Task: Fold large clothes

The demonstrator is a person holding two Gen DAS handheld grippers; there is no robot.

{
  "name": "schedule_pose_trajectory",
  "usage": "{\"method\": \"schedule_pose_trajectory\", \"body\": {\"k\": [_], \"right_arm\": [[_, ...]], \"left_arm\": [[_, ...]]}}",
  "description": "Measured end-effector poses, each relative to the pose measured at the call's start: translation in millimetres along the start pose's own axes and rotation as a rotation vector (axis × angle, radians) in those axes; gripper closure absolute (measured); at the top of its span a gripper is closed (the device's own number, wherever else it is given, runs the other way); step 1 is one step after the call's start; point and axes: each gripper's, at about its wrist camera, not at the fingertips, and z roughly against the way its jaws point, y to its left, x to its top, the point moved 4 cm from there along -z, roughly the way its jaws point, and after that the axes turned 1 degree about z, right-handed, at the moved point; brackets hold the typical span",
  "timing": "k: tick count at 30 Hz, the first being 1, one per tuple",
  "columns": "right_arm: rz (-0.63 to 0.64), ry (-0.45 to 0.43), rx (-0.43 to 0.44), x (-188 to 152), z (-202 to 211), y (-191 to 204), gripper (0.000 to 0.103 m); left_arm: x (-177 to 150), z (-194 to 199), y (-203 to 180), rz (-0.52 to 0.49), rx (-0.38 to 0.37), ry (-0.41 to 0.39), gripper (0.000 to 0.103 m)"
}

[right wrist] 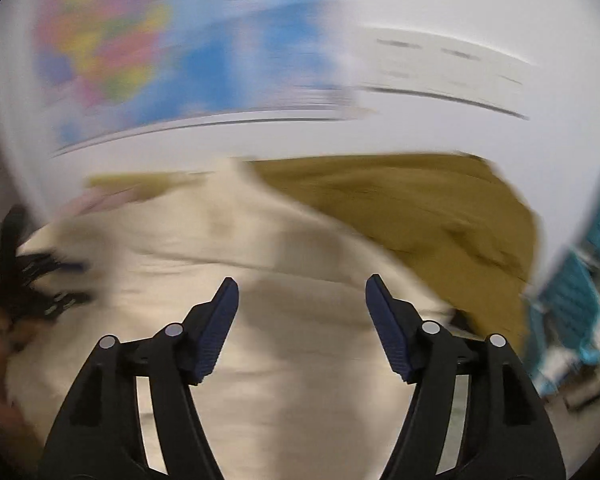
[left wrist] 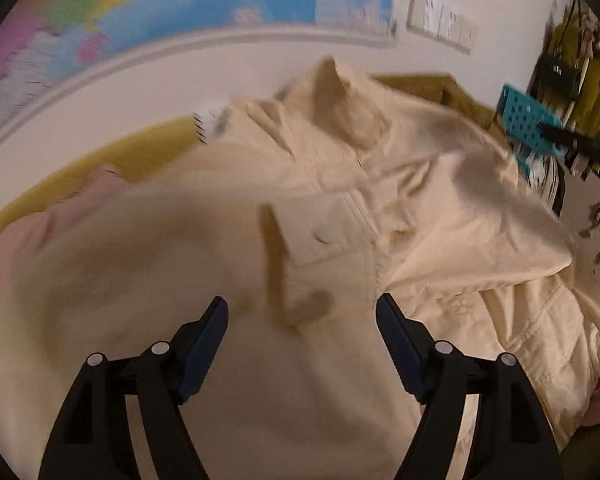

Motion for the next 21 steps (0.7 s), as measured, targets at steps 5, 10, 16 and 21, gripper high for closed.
{"method": "schedule_pose_trajectory", "body": {"k": [5, 10, 16, 21], "right_arm": [[0.185, 0.134, 0.201, -4.1, -63.5, 97.9, 0.04], [0.296, 0.27, 0.288, -16.6, -134.2, 161.9, 0.047], [0.253, 0.374, 0.312, -28.9, -167.1, 169.8, 0.041], [0.226, 0.338, 0.359, -16.8, -144.4, 166.5, 0.039]], "left_arm": [[-10.2, 54.0, 42.7, 0.073, 0.111, -0.085, 0.024], [-40.3, 115.0, 105.0, 0.192, 0.288, -0.148, 0.02], [-89.4, 159.3, 165.3, 0.267, 0.396, -0.106, 0.018], [-125.2, 148.8, 178.5, 0.228, 0.357, -0.003, 0.018]]}}
